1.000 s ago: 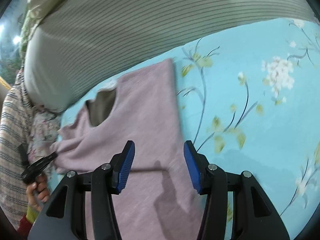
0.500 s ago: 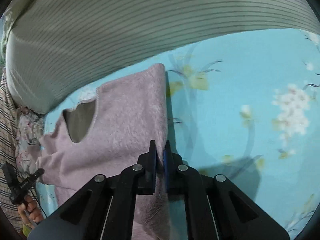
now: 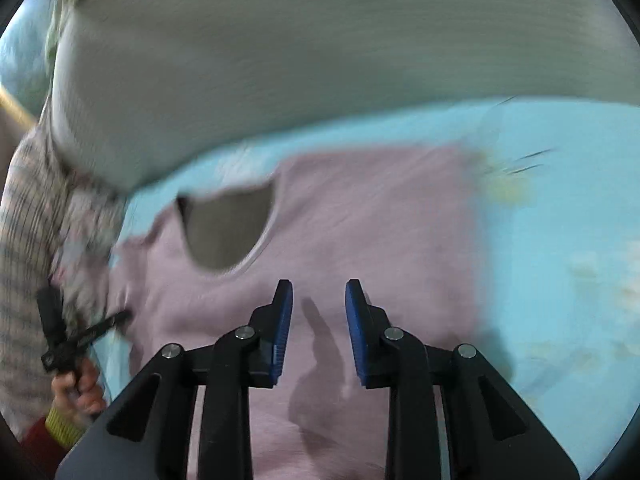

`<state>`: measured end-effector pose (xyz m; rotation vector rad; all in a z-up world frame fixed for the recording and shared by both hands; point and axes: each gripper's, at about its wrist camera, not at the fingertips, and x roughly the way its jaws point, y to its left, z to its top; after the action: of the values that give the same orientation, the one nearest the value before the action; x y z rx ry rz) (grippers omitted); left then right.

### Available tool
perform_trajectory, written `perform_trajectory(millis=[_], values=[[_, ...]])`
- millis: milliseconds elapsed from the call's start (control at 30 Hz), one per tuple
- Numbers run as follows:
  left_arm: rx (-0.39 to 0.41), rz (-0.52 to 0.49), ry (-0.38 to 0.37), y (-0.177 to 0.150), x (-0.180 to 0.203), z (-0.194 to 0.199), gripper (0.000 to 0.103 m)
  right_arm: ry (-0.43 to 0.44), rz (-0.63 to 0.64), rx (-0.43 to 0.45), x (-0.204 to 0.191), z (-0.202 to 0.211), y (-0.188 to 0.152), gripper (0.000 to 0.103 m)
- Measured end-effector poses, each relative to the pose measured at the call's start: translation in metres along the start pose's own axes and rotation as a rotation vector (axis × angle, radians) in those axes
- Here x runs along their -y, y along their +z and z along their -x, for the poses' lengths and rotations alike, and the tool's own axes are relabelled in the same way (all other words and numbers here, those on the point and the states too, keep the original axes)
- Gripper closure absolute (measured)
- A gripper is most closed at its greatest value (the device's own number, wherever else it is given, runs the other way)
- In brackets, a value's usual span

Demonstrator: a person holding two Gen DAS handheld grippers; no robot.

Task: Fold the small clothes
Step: 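Lift the held sleeve over the sweater body and release with the left tool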

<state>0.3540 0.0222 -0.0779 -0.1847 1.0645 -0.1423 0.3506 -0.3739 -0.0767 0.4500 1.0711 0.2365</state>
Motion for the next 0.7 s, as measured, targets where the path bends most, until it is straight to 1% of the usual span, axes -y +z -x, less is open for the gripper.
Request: perform_trajectory(millis=[33,67,100,133,167,200,233,267,333,367,433,500,533,600,700], values=[[0.004,-0.012,0.000,-0.001,0.004,0.001,0.096,-0.022,0.028,-0.039,-0.002,-0.014,0.002,0.075],[0.011,-0.030,-0.001,-0.001,0.009,0.003,0.096,-0.077,0.036,-0.047,0.000,-0.023,0.005,0.078],[0.031,-0.048,0.023,-0.003,0.013,0.006,0.096,-0.118,-0.005,-0.013,0.010,-0.023,0.008,0.083],[0.044,-0.053,0.044,-0.005,0.015,0.008,0.096,-0.139,-0.075,0.042,0.023,-0.016,0.011,0.083],[0.049,-0.046,0.065,-0.005,0.012,0.010,0.096,-0.168,-0.128,0.086,0.032,-0.007,0.012,0.082],[0.043,-0.018,0.086,-0.004,0.004,0.009,0.096,-0.213,-0.177,0.138,0.040,0.006,0.013,0.080],[0.038,0.001,0.094,-0.003,-0.002,0.009,0.096,-0.235,-0.206,0.183,0.043,0.018,0.011,0.078],[0.032,0.022,0.105,-0.003,-0.010,0.010,0.096,-0.214,-0.216,0.208,0.043,0.027,0.008,0.075],[0.035,0.062,0.113,-0.006,-0.028,0.016,0.096,-0.157,-0.208,0.207,0.038,0.037,0.000,0.062],[0.044,0.074,0.109,-0.007,-0.034,0.021,0.095,-0.141,-0.191,0.201,0.032,0.041,-0.006,0.060],[0.070,0.100,0.125,-0.010,-0.050,0.033,0.092,-0.111,-0.143,0.191,0.016,0.049,-0.020,0.059],[0.093,0.141,0.162,-0.012,-0.069,0.044,0.079,-0.077,-0.124,0.169,0.001,0.054,-0.038,0.057],[0.103,0.162,0.182,-0.012,-0.079,0.048,0.075,-0.059,-0.124,0.151,-0.006,0.054,-0.048,0.056],[0.118,0.206,0.245,-0.009,-0.103,0.056,0.054,-0.036,-0.127,0.118,-0.017,0.051,-0.065,0.056],[0.137,0.256,0.338,0.001,-0.139,0.064,0.040,-0.017,-0.132,0.071,-0.030,0.041,-0.089,0.056]])
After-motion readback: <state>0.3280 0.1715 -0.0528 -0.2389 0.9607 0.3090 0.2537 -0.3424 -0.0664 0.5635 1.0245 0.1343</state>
